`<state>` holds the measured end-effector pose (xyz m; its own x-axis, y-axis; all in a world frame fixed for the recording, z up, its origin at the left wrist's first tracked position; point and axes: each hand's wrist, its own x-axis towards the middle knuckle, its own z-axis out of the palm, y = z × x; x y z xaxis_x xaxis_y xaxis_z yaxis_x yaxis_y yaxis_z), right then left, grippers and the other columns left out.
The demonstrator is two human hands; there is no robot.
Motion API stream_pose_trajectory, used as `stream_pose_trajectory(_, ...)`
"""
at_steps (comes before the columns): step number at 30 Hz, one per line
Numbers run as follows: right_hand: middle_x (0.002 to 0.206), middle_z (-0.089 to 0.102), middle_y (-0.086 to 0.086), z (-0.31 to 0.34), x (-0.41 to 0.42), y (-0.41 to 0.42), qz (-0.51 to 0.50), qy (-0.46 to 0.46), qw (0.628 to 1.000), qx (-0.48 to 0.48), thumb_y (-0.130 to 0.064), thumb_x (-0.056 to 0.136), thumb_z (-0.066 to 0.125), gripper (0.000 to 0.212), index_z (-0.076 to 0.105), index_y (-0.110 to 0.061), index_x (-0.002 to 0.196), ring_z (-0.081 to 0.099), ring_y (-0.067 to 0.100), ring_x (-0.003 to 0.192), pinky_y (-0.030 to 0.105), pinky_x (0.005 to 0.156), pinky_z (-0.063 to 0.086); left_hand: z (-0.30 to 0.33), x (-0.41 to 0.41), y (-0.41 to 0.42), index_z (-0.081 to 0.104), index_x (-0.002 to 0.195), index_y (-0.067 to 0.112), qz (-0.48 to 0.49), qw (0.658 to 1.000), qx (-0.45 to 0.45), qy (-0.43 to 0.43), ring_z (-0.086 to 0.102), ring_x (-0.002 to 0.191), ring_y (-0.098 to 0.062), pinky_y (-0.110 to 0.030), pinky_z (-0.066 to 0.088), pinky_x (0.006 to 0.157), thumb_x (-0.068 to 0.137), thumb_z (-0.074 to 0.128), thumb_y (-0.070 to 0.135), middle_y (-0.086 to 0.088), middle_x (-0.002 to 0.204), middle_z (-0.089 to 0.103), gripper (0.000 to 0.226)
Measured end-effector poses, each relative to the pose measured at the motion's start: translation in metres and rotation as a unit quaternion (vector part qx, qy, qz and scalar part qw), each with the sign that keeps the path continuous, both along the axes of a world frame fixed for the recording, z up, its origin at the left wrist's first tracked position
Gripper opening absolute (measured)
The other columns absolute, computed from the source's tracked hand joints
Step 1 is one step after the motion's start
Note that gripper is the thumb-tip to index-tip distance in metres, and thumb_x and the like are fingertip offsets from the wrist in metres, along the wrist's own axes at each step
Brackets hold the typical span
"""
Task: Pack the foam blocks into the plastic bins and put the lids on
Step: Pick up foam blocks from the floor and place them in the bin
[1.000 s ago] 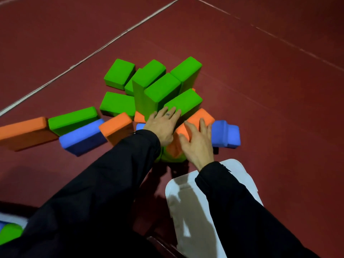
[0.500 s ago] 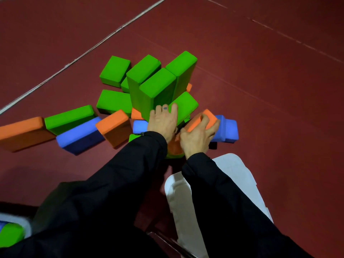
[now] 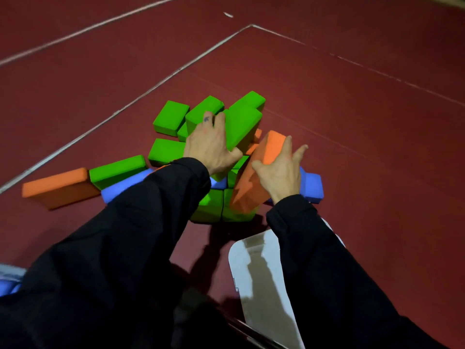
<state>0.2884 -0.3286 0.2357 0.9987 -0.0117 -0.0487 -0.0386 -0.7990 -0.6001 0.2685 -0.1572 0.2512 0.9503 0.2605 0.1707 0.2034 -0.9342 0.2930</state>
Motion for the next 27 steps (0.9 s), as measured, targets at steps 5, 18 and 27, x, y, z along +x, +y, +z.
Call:
stream_pose_trajectory(5, 0.168, 0.012, 0.021, 0.062, -0.023, 0.003, 0.113, -0.098, 0.986, -0.072, -0.043, 0.076, 0.075, 0.104, 0.020, -0.020, 0.161, 0.040, 0.048, 0.139, 0.045, 0.110, 0.039, 0.052, -0.049, 0.037, 0.037, 0.141, 0.017, 0.029, 0.998, 0.019, -0.046, 0.061, 0.097, -0.050, -0.053, 0.049, 0.081, 0.071, 0.060, 0.057, -0.014, 0.135, 0.041, 0.084)
stream_pose_trajectory(18, 0.169, 0.013, 0.021, 0.187, -0.108, 0.113, 0.361, -0.179, 0.915, -0.012, -0.040, 0.073, 0.076, 0.108, 0.020, -0.023, 0.163, 0.021, 0.031, 0.155, 0.038, 0.122, 0.025, 0.115, -0.238, 0.162, 0.040, 0.143, 0.021, 0.211, 0.967, 0.021, -0.140, 0.057, 0.108, -0.044, -0.054, 0.049, 0.091, 0.071, 0.052, 0.058, -0.010, 0.132, 0.045, 0.082)
stream_pose_trajectory(27, 0.169, -0.020, 0.013, 0.160, -0.191, 0.274, 0.695, -0.211, 0.680, -0.102, -0.022, 0.067, 0.085, 0.126, 0.005, -0.035, 0.163, 0.026, 0.036, 0.152, 0.045, 0.111, 0.045, 0.099, -0.420, 0.226, 0.023, 0.151, 0.014, 0.441, 0.892, -0.018, -0.098, 0.053, 0.109, -0.046, -0.054, 0.049, 0.097, 0.057, 0.063, 0.048, -0.020, 0.132, 0.032, 0.107)
